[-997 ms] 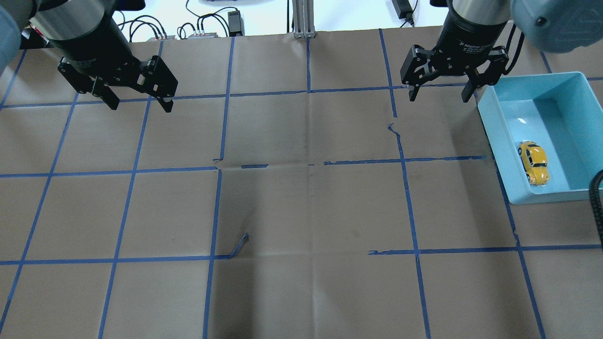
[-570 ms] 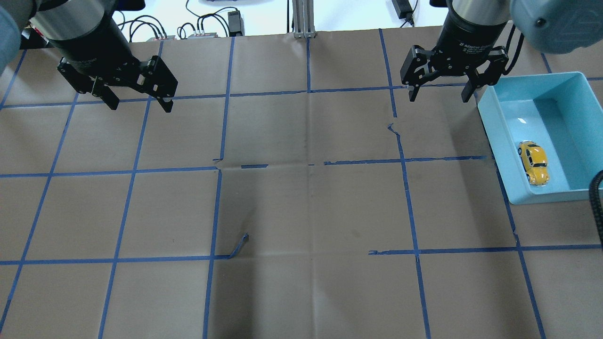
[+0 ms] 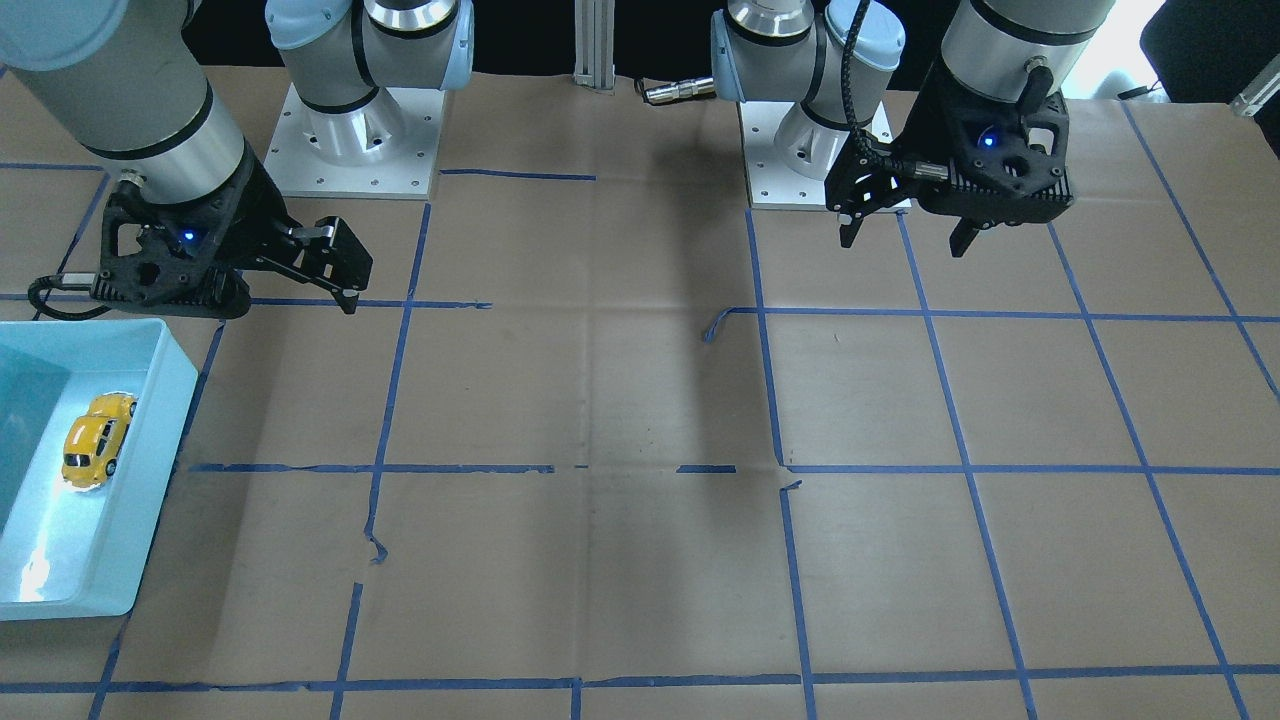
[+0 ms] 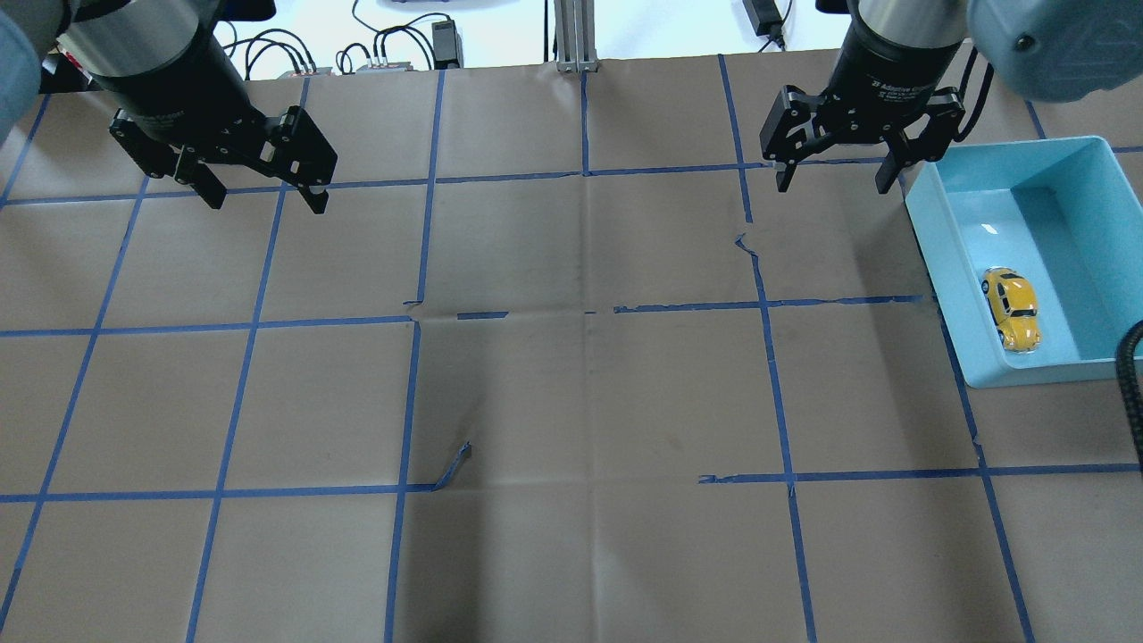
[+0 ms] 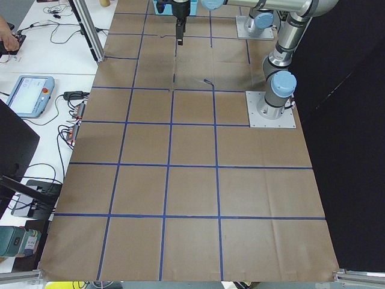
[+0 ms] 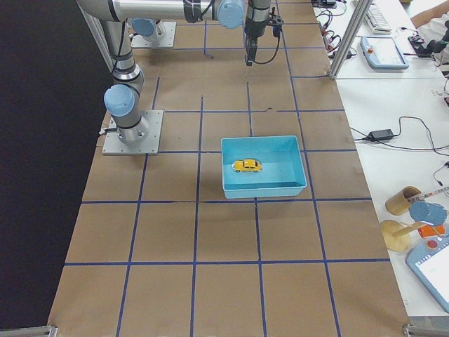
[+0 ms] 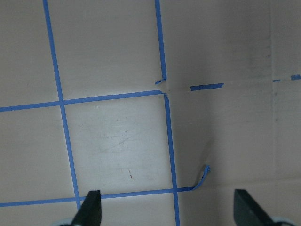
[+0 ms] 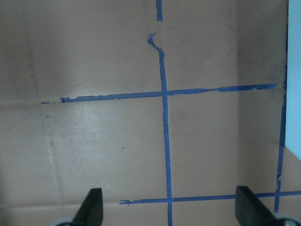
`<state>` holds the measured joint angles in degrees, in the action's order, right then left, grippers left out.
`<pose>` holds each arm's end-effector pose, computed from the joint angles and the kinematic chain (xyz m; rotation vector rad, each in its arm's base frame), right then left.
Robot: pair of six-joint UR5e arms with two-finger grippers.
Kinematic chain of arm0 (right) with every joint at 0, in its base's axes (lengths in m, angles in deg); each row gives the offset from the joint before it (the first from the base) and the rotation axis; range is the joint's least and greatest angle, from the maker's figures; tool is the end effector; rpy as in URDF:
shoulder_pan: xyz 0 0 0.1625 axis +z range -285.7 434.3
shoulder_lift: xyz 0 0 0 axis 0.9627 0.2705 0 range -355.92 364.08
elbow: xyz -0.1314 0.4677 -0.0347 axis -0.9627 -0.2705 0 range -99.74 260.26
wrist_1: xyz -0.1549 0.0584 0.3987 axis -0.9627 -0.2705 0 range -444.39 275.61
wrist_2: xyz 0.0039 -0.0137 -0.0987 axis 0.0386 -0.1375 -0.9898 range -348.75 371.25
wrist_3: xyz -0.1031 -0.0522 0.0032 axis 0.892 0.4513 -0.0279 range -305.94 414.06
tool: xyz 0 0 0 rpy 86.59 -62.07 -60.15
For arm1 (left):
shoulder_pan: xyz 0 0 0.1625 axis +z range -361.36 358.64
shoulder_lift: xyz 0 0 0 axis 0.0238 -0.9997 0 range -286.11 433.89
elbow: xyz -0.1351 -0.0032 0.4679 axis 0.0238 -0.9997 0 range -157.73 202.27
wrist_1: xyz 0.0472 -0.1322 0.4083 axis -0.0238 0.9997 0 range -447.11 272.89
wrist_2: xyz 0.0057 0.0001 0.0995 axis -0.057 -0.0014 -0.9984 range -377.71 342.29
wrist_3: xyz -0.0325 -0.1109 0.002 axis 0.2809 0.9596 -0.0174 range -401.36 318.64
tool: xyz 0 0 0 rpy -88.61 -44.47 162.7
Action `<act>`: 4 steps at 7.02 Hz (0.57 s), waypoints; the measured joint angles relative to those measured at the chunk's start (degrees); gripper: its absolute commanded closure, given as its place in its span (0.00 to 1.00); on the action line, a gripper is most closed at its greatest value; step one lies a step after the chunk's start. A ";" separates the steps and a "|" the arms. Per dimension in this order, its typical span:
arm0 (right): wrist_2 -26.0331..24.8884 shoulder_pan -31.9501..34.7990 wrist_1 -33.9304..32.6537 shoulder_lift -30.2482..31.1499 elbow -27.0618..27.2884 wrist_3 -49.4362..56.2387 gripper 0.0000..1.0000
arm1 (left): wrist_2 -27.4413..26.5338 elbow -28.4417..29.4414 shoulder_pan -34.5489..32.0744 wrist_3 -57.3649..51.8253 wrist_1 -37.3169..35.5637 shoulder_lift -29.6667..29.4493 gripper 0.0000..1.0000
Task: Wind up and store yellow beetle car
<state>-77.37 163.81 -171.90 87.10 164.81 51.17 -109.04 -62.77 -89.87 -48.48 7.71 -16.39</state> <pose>0.1312 -0.5622 0.5126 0.0933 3.1157 0.1101 -0.1173 -0.5143 0.5672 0.1529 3.1149 0.0068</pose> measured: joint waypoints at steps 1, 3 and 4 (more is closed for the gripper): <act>-0.21 -0.13 -0.47 -0.54 0.05 0.18 0.00 | 0.01 0.00 0.00 0.00 0.01 0.01 0.00; -0.78 -0.41 -3.22 -1.75 0.05 0.27 0.00 | 0.01 -0.04 0.00 0.00 0.01 0.01 0.00; -0.78 -0.43 -3.85 -2.03 0.15 0.24 0.00 | 0.01 -0.04 0.00 0.00 0.01 0.01 0.00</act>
<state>-78.14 163.37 -175.75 85.07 164.96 51.40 -109.03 -62.81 -89.87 -48.48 7.72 -16.37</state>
